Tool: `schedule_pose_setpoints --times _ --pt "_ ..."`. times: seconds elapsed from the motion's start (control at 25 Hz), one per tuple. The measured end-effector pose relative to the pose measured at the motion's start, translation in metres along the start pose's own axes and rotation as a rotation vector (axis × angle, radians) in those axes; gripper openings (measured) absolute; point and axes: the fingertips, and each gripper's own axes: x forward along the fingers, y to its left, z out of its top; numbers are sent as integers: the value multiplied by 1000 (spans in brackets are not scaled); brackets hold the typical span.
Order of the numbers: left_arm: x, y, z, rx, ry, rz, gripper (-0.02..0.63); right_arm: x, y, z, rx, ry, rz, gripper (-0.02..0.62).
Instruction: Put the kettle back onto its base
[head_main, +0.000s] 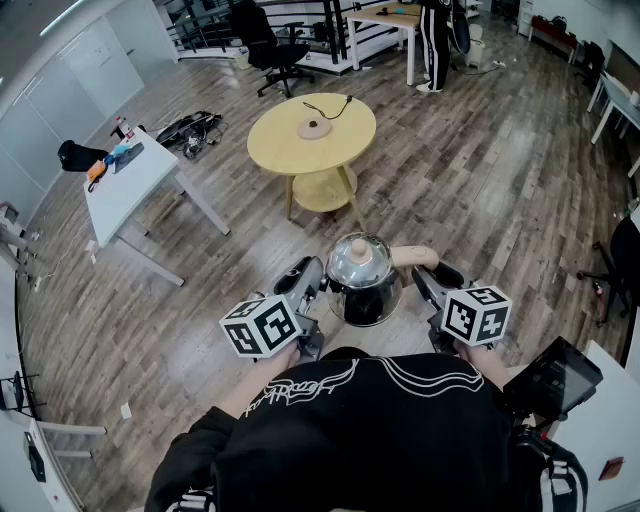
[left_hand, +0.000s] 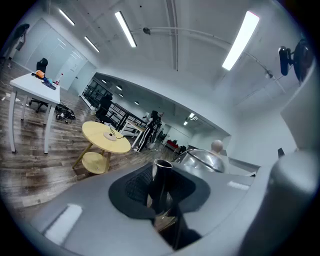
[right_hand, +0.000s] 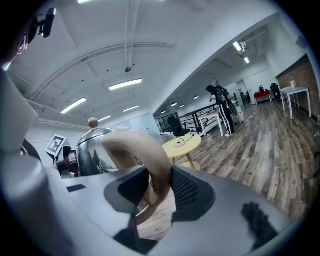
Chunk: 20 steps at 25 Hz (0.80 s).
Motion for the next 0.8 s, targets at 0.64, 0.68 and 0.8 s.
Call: schedule_pose_setpoints --times 0.64,0.68,0.8 --pt "50 25 16 6 34 -20 71 39 -27 8 24 11 -26 140" --pt "56 31 17 2 37 -18 71 47 -31 8 29 18 -27 140" --pt "81 55 24 -14 50 -10 71 79 -43 12 36 38 -28 140"
